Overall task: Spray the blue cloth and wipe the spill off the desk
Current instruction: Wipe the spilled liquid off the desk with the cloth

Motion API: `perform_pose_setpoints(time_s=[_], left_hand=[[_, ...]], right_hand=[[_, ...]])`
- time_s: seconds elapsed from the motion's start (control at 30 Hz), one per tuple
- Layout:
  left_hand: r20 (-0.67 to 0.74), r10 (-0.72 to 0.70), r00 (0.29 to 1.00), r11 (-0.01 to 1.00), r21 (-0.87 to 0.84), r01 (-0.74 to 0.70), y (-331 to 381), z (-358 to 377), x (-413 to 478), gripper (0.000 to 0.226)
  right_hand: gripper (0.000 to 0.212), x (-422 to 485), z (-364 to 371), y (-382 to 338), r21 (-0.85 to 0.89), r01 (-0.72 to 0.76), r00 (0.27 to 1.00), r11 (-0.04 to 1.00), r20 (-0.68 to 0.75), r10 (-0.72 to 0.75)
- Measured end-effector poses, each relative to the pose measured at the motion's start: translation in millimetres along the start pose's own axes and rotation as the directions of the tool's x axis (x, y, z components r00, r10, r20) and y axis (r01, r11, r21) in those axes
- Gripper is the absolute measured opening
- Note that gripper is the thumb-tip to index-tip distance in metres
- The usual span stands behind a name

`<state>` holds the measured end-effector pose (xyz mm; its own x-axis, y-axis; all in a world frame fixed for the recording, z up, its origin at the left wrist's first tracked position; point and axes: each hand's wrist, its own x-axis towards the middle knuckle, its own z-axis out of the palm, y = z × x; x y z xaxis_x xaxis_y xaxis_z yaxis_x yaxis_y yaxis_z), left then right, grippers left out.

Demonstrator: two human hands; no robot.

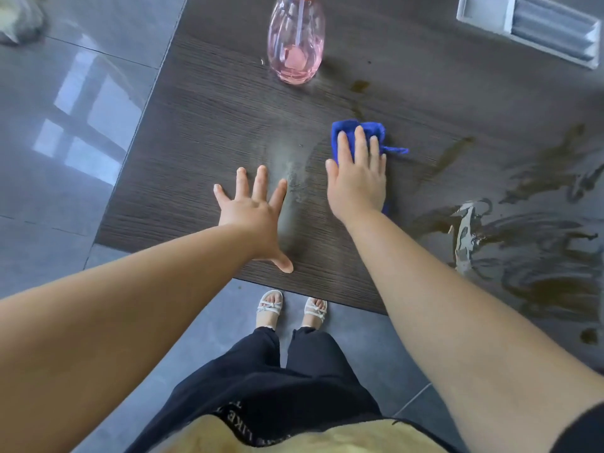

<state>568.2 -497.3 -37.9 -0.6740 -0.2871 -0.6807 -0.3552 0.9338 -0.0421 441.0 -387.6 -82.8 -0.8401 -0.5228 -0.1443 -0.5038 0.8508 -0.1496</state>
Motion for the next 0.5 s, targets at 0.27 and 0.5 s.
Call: perform_pose_setpoints(time_s=[0.27,0.5], left_hand=[[-0.007,0.004,1.0,1.0,-0.011,-0.004,-0.1,-0.8,-0.5,0.145],[-0.069,-0.048,0.996,0.989,-0.143,0.038,-2.3,-11.9,-1.8,0.119]], right_hand=[[0.048,-42.2,-3.6,59.0,-0.059,0.432,0.901,0.9,0.064,-0.428],[0.052,-2.5,-1.6,-0.6,0.013,0.091,0.995,0.996,0.042,-0.092]])
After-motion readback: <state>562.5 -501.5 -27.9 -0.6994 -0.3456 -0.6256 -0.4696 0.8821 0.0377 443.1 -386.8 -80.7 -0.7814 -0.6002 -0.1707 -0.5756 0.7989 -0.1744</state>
